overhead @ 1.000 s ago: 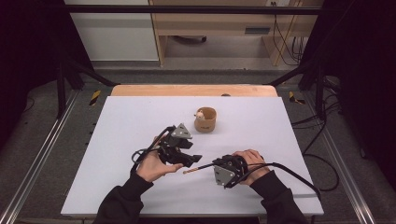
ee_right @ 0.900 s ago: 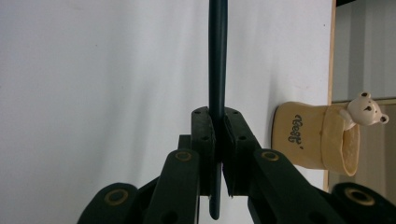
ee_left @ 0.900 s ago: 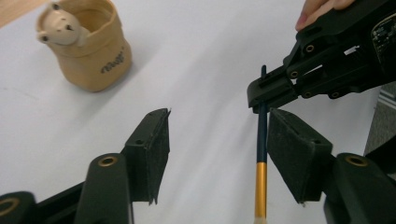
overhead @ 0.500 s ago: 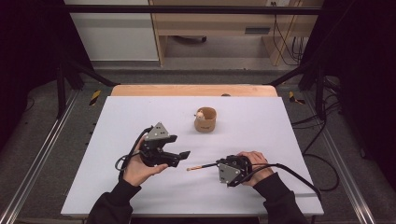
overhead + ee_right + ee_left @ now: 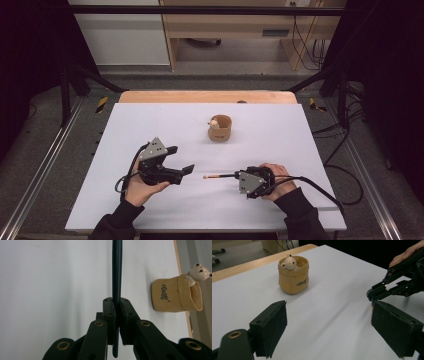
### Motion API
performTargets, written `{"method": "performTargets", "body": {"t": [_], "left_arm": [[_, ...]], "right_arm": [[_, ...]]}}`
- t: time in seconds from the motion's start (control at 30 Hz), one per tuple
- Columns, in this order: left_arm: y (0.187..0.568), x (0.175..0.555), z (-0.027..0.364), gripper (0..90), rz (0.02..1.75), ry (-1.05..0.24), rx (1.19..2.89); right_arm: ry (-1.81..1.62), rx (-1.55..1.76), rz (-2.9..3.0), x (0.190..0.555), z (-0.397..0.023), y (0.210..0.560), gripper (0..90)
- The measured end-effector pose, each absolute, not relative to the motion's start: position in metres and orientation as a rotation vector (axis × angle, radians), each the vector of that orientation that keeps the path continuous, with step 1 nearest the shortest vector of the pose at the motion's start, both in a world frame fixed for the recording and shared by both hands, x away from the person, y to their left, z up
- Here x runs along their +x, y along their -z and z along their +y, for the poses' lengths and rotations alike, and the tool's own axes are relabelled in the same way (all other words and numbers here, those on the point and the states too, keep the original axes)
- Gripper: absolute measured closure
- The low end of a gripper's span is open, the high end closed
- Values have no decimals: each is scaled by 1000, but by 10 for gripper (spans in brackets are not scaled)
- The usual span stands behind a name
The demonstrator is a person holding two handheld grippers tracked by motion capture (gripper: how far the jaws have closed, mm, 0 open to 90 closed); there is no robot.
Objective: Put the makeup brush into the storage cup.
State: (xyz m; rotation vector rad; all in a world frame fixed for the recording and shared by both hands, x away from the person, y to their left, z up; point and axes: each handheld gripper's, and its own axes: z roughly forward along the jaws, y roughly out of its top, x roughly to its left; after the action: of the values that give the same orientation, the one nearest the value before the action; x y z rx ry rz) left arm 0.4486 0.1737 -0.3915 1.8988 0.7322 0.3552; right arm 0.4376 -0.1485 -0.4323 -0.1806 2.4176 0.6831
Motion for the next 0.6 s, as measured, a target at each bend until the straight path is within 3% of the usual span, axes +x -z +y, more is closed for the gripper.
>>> {"method": "performTargets", "body": {"t": [0.6], "left_arm": [[408,438,174,108,745,-385,1849]], "right_arm": [[-933,102,2447,439,-158,431,846]]}}
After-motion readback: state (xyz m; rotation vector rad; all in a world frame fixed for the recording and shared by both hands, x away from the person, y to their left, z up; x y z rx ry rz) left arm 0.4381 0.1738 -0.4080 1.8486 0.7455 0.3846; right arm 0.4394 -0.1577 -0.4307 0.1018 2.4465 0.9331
